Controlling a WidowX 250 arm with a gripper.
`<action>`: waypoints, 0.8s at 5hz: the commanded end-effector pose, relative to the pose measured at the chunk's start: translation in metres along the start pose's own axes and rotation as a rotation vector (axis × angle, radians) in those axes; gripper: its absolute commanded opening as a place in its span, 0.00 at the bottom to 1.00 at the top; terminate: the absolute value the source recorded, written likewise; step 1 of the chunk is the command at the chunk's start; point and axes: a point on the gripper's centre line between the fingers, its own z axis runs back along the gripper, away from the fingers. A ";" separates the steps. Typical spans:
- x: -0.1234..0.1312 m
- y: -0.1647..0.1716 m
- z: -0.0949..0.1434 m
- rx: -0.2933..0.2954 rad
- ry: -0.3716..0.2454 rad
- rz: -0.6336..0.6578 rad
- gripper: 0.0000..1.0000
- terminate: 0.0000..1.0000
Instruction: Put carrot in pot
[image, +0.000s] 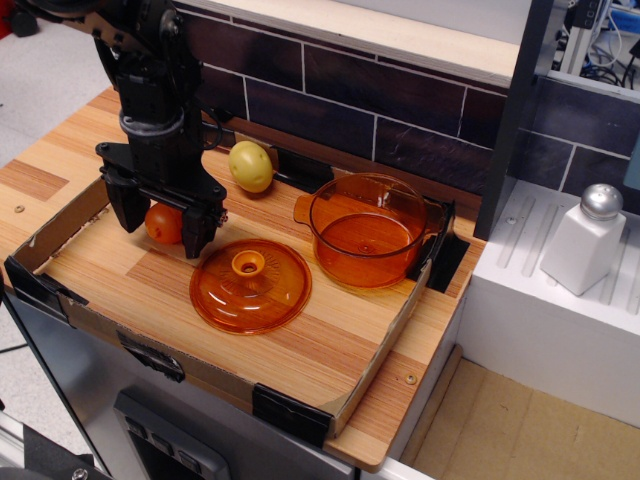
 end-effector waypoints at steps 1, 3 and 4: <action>0.013 0.012 0.016 -0.008 -0.060 0.019 0.00 0.00; 0.018 0.000 0.078 0.003 -0.223 0.097 0.00 0.00; 0.022 -0.024 0.105 -0.022 -0.208 0.118 0.00 0.00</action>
